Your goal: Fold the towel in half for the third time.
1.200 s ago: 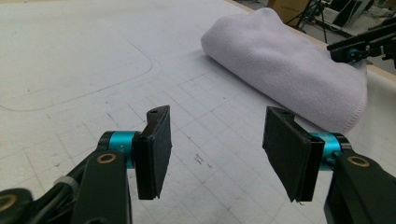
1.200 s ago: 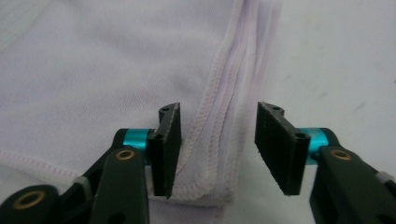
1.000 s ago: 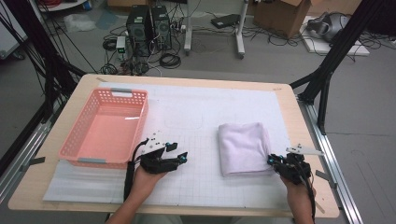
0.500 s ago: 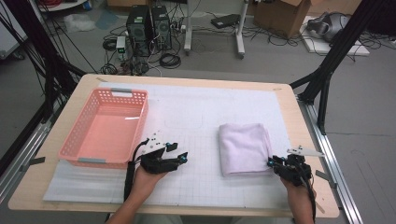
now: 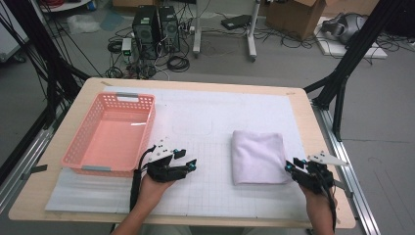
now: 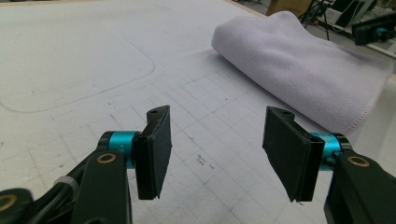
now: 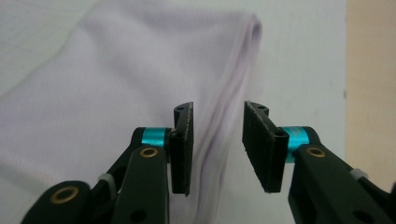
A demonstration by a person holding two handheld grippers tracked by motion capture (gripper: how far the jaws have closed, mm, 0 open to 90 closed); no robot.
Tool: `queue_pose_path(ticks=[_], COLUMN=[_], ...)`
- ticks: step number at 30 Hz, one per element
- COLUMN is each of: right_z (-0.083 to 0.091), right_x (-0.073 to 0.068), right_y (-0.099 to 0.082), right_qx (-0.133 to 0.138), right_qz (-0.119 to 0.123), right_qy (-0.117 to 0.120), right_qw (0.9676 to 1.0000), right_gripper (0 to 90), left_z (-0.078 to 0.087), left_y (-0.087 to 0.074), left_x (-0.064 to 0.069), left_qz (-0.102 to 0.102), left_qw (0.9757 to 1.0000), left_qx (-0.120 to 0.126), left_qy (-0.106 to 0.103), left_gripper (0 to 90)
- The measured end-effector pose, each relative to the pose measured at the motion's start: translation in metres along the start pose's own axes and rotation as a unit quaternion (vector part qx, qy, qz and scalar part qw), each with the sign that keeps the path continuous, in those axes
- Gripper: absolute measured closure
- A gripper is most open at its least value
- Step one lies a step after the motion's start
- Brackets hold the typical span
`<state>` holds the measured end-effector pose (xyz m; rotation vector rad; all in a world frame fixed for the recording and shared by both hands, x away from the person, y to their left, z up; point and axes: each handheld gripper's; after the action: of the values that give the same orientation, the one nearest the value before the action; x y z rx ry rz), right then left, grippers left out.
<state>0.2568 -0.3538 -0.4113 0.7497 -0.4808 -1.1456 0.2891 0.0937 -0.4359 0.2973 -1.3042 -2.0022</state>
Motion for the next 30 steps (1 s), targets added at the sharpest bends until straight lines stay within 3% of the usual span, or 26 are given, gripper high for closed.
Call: queue_pose_path(ticks=[3, 4, 5, 6, 7, 8, 10, 12, 13, 16, 18, 19, 22, 24, 26, 28, 30], right_z=[-0.013, -0.032, -0.032, -0.051, -0.051, -0.07, -0.077, -0.086, -0.088, -0.087, -0.083, -0.08, -0.061, -0.048, -0.035, -0.024, -0.012], right_x=[0.003, 0.004, 0.004, 0.006, 0.006, 0.007, 0.008, 0.011, 0.015, 0.02, 0.02, 0.021, 0.022, 0.022, 0.021, 0.018, 0.015], right_y=[0.015, 0.03, 0.03, 0.041, 0.041, 0.048, 0.05, 0.05, 0.05, 0.049, 0.048, 0.047, 0.041, 0.035, 0.028, 0.019, 0.009], right_qx=[-0.005, -0.011, -0.011, -0.008, -0.008, -0.027, -0.034, -0.043, -0.045, -0.047, -0.047, -0.044, -0.015, 0.009, 0.023, 0.028, 0.03], right_qz=[0.021, 0.046, 0.046, 0.071, 0.071, 0.07, 0.074, 0.073, 0.066, 0.046, 0.047, 0.04, 0.026, 0.016, 0.016, 0.015, 0.022], right_qy=[0.011, 0.029, 0.029, 0.04, 0.04, 0.048, 0.049, 0.036, 0.017, -0.024, -0.055, -0.062, -0.051, -0.033, -0.015, 0.005, 0.01], right_qw=[0.9997, 0.9984, 0.9984, 0.9966, 0.9966, 0.996, 0.9955, 0.9958, 0.9967, 0.9975, 0.9962, 0.9963, 0.9982, 0.9993, 0.9995, 0.9995, 0.9993], right_gripper=[67.9, 67.3, 67.3, 66.2, 66.2, 66.0, 67.0, 69.0, 70.3, 70.5, 61.6, 61.5, 60.9, 55.8, 51.8, 47.3, 42.4], left_z=[-0.001, -0.001, 0.0, 0.0, 0.0, 0.0, 0.001, 0.001, 0.001, 0.003, 0.003, 0.004, 0.004, 0.004, 0.004, 0.005, 0.005], left_y=[0.0, 0.0, 0.0, 0.0, 0.0, 0.0, 0.0, 0.0, 0.0, 0.0, -0.001, -0.001, 0.0, 0.0, 0.0, 0.0, 0.0], left_x=[0.0, 0.0, 0.0, 0.0, 0.0, -0.001, -0.001, -0.002, -0.002, -0.002, -0.002, -0.002, -0.002, -0.002, -0.002, -0.002, -0.002], left_qz=[0.0, -0.001, -0.001, 0.0, -0.002, -0.001, 0.001, 0.0, 0.001, 0.0, 0.002, 0.002, 0.003, 0.007, 0.009, 0.007, 0.009], left_qw=[1.0, 1.0, 1.0, 1.0, 1.0, 1.0, 1.0, 1.0, 1.0, 1.0, 1.0, 1.0, 0.9999, 0.9999, 0.9999, 0.9999, 0.9998], left_qx=[0.0, 0.001, 0.0, 0.001, 0.0, 0.001, 0.001, 0.001, 0.002, 0.003, 0.006, 0.008, 0.012, 0.011, 0.01, 0.014, 0.017], left_qy=[0.002, 0.001, 0.0, 0.0, 0.001, 0.0, 0.001, 0.001, 0.0, -0.001, -0.004, -0.004, -0.002, 0.004, 0.007, 0.002, -0.001], left_gripper=[42.2, 42.3, 42.3, 42.3, 42.3, 42.3, 42.3, 42.2, 42.3, 42.3, 40.7, 40.7, 36.4, 31.9, 21.7, 21.5, 18.6])
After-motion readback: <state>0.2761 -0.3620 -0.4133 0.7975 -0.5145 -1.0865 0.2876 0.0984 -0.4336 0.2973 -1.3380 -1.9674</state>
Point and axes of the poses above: each handheld gripper's, and its own axes: z roughly backward along the jaws, y roughly out of its top, x roughly to its right, and after that the axes turned 6 degrees about -x, right-handed
